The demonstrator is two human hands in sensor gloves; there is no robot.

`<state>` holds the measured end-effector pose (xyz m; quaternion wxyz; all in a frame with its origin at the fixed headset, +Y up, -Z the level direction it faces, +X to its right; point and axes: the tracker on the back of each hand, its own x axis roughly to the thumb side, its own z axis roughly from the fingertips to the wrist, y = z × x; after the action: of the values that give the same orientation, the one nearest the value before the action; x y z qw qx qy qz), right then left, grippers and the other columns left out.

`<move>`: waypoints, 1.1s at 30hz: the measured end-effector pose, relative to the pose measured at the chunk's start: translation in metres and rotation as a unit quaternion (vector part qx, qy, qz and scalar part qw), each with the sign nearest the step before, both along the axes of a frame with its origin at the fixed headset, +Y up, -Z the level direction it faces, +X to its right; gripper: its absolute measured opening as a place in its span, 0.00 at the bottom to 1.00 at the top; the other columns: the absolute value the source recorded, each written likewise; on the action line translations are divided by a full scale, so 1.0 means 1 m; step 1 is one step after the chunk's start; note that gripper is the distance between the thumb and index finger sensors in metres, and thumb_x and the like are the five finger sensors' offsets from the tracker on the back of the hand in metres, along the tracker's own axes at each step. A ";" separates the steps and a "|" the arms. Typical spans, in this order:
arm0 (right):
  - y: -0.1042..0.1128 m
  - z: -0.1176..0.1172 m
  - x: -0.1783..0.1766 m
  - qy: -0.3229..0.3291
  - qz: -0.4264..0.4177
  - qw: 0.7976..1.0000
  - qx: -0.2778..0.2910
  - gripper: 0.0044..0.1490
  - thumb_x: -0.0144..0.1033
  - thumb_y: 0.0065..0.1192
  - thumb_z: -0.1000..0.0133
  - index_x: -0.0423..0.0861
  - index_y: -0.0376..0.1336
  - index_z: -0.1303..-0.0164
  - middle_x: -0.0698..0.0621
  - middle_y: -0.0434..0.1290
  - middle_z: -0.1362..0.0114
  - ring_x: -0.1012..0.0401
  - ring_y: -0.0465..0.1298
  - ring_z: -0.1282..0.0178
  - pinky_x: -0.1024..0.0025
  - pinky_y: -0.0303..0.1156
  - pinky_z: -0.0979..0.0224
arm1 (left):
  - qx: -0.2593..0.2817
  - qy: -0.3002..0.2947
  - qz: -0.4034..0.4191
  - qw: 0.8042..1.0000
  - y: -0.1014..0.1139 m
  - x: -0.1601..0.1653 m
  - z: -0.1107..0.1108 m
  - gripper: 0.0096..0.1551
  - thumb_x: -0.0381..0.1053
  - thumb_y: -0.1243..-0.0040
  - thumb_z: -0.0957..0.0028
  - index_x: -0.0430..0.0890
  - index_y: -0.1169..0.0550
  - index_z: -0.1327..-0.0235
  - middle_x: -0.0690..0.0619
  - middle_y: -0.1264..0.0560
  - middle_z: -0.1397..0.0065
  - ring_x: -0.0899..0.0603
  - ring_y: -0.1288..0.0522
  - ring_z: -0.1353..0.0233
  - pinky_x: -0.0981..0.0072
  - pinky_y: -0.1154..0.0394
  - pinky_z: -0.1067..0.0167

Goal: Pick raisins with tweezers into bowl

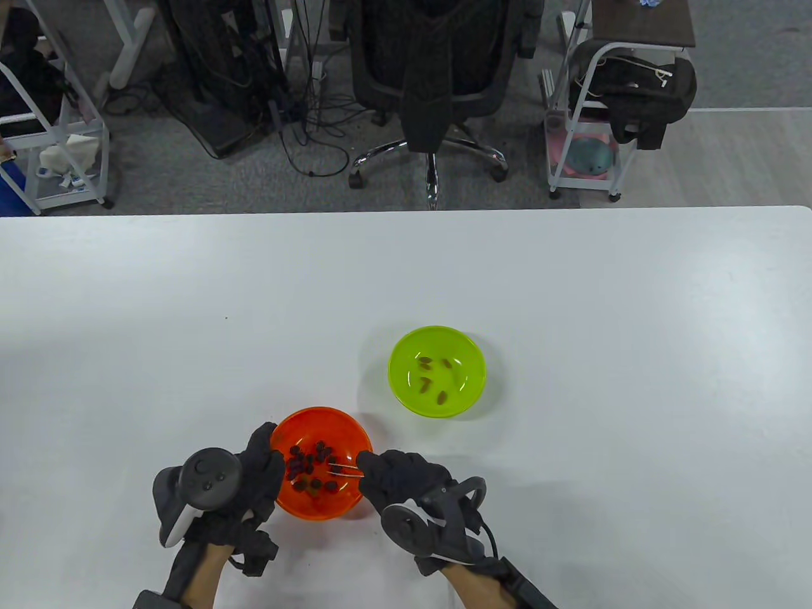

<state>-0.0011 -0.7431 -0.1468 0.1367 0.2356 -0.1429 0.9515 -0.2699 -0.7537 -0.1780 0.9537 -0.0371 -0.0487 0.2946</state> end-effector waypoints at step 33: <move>-0.004 0.010 -0.022 0.051 0.041 0.998 0.009 0.23 0.50 0.68 0.43 0.58 0.73 0.38 0.59 0.80 0.45 0.68 0.80 0.60 0.75 0.80 0.57 | 0.001 -0.002 -0.005 1.000 -0.001 0.001 0.000 0.32 0.53 0.49 0.38 0.36 0.29 0.27 0.49 0.14 0.64 0.54 0.17 0.77 0.63 0.17 0.73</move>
<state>-0.0231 -0.7474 -0.1372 0.1028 0.2911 -0.1347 0.9416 -0.2686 -0.7544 -0.1780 0.9550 -0.0367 -0.0510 0.2900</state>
